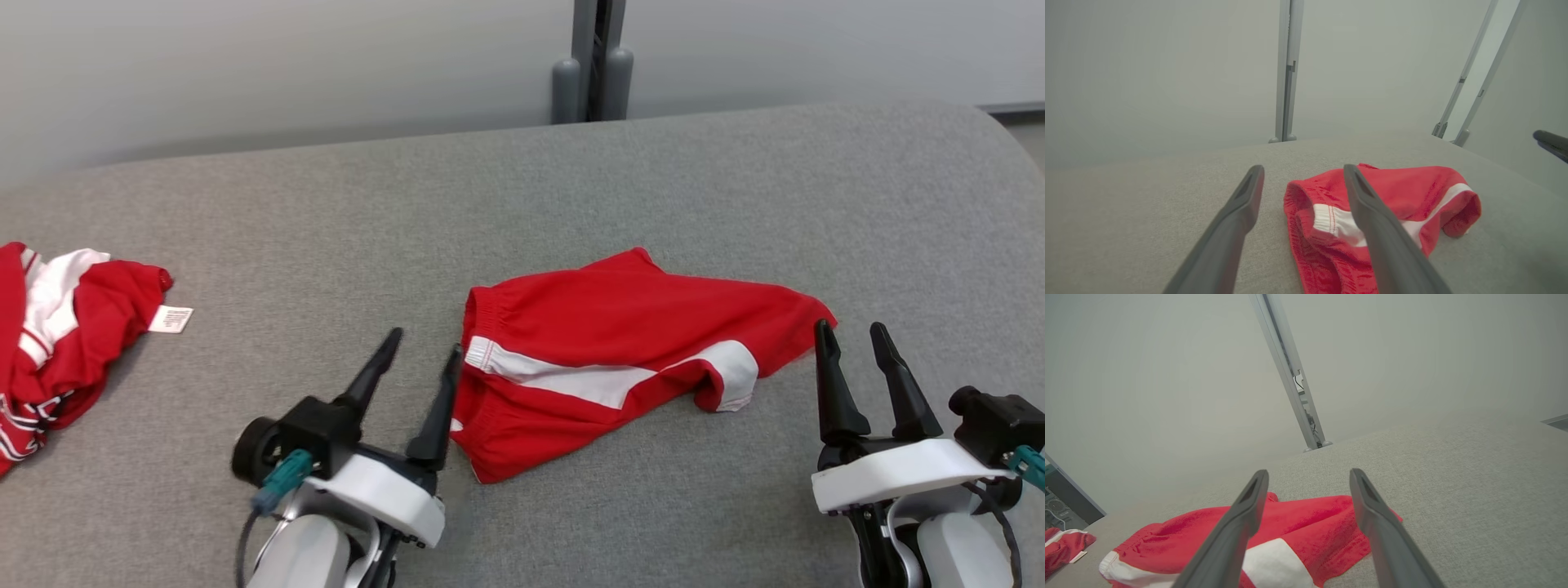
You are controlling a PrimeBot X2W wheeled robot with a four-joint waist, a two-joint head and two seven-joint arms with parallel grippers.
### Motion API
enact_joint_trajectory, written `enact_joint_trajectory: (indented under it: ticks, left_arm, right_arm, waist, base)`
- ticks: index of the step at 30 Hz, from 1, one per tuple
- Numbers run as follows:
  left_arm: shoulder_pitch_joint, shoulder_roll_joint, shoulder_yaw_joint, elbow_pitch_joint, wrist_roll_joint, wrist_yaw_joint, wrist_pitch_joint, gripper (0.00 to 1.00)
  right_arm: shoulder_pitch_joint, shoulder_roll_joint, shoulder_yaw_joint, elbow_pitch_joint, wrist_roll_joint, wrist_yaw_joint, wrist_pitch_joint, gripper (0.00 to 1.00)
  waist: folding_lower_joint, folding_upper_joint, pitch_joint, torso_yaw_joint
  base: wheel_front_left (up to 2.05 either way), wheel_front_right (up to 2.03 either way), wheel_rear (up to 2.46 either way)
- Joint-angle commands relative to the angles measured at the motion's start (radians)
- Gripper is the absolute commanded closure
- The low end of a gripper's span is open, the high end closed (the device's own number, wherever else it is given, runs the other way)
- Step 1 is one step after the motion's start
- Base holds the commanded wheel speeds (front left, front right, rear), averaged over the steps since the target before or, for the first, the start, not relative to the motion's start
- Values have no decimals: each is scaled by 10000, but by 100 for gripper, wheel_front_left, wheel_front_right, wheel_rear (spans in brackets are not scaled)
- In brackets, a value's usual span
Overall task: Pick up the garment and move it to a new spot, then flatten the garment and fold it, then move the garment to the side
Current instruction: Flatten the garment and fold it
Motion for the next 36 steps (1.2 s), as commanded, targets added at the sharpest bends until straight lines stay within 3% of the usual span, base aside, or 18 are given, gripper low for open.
enact_joint_trajectory:
  ticks: [1,6,13,22,23,24,25,26,36]
  left_arm:
    - [-390,42,-267,430,119,-120,-17,0]
    - [-1282,54,-956,1767,312,-235,-17,0]
    - [-2292,340,-2020,3316,-654,-239,-17,0]
    - [-2921,471,-2739,4186,-1301,-243,-17,0]
    - [-2924,479,-2894,4246,-1444,-243,-17,9]
    - [-2975,516,-3009,4266,-1539,-243,-17,61]
    - [-2975,516,-3009,4266,-1539,-243,-17,61]
    - [-3062,576,-3068,4184,-1578,-243,-18,100]
    - [-2656,757,-2458,3019,-1498,-244,-16,100]
  right_arm:
    - [-160,-2,-33,17,-67,1,-47,0]
    - [-220,58,-131,86,-78,2,-47,0]
    - [-264,102,-160,123,-37,1,-47,0]
    - [-283,108,-125,90,98,1,-48,0]
    - [-291,108,-114,109,99,2,-48,0]
    - [-294,107,-97,136,83,2,-48,0]
    - [-294,107,-97,136,83,2,-48,0]
    - [-298,109,-69,160,63,2,-48,0]
    - [-158,-52,806,939,-546,1,-48,0]
  waist:
    - [0,0,263,-209]
    - [0,0,515,-422]
    - [0,0,662,-589]
    - [0,0,756,-627]
    - [0,0,756,-622]
    - [0,0,757,-615]
    - [0,0,757,-615]
    - [0,0,760,-606]
    - [0,0,619,-336]
  base:
    - [0,0,0]
    - [0,0,0]
    - [0,0,0]
    - [0,0,0]
    - [0,0,0]
    - [0,0,0]
    - [0,0,0]
    - [0,0,0]
    - [0,0,0]
